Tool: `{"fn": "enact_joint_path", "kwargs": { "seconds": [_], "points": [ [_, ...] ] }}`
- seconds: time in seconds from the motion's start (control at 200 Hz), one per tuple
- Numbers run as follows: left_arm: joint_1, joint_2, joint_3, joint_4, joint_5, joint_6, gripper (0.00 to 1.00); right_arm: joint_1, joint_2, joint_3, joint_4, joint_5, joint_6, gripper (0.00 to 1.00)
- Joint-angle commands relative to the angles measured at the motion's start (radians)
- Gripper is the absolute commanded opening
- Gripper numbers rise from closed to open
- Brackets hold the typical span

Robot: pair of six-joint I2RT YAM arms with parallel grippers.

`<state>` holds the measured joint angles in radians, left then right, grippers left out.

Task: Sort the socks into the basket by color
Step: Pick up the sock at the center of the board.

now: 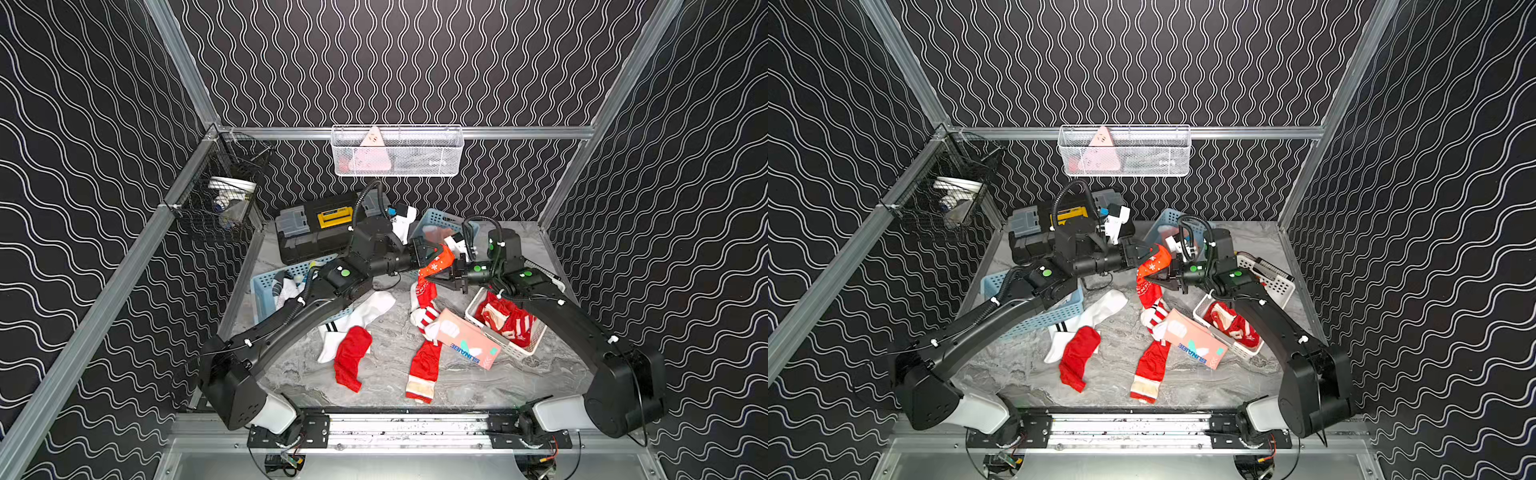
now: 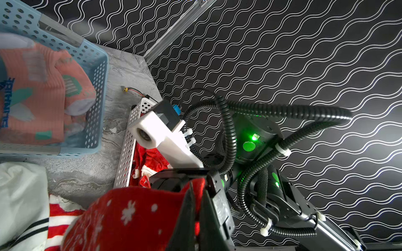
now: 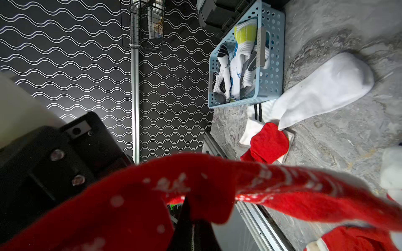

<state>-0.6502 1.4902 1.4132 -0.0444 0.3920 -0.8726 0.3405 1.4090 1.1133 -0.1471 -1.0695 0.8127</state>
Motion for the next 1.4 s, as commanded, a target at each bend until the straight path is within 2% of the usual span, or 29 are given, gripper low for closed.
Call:
{"fn": "enact_joint_path", "kwargs": {
  "seconds": [0.0,0.255,0.335,0.4,0.535,0.635,0.791,0.971,1.081,1.176,1.396],
  "points": [
    [-0.002,0.003,0.013,0.044,0.011,-0.02,0.0,0.0,-0.019,0.009,-0.072,0.036,-0.078,0.0],
    [-0.003,-0.011,-0.018,0.029,-0.005,-0.022,0.0,0.0,-0.072,0.012,-0.141,0.107,-0.132,0.0],
    [-0.003,-0.013,-0.021,0.023,-0.01,-0.019,0.07,0.0,-0.087,0.045,-0.187,0.147,-0.16,0.0],
    [-0.002,-0.011,-0.019,0.01,-0.015,-0.013,0.17,-0.001,-0.101,0.049,-0.213,0.18,-0.174,0.0],
    [-0.003,-0.014,-0.028,0.003,-0.022,-0.007,0.3,-0.003,-0.128,0.071,-0.281,0.248,-0.205,0.0],
    [-0.002,-0.01,-0.033,0.004,-0.021,-0.006,0.34,-0.007,-0.147,0.085,-0.323,0.292,-0.221,0.0],
    [-0.002,-0.002,-0.03,-0.003,-0.022,0.003,0.49,-0.027,-0.175,0.113,-0.392,0.382,-0.243,0.0],
    [0.001,-0.007,-0.021,-0.065,-0.039,0.046,0.62,-0.118,-0.197,0.145,-0.461,0.449,-0.261,0.0],
    [0.006,-0.005,-0.013,-0.118,-0.049,0.075,0.63,-0.19,-0.197,0.166,-0.503,0.491,-0.269,0.0],
    [0.01,-0.006,-0.013,-0.169,-0.059,0.101,0.64,-0.215,-0.188,0.193,-0.548,0.573,-0.287,0.0],
    [0.027,0.005,-0.019,-0.257,-0.044,0.146,0.67,-0.27,-0.173,0.204,-0.593,0.67,-0.272,0.0]
  ]
}}
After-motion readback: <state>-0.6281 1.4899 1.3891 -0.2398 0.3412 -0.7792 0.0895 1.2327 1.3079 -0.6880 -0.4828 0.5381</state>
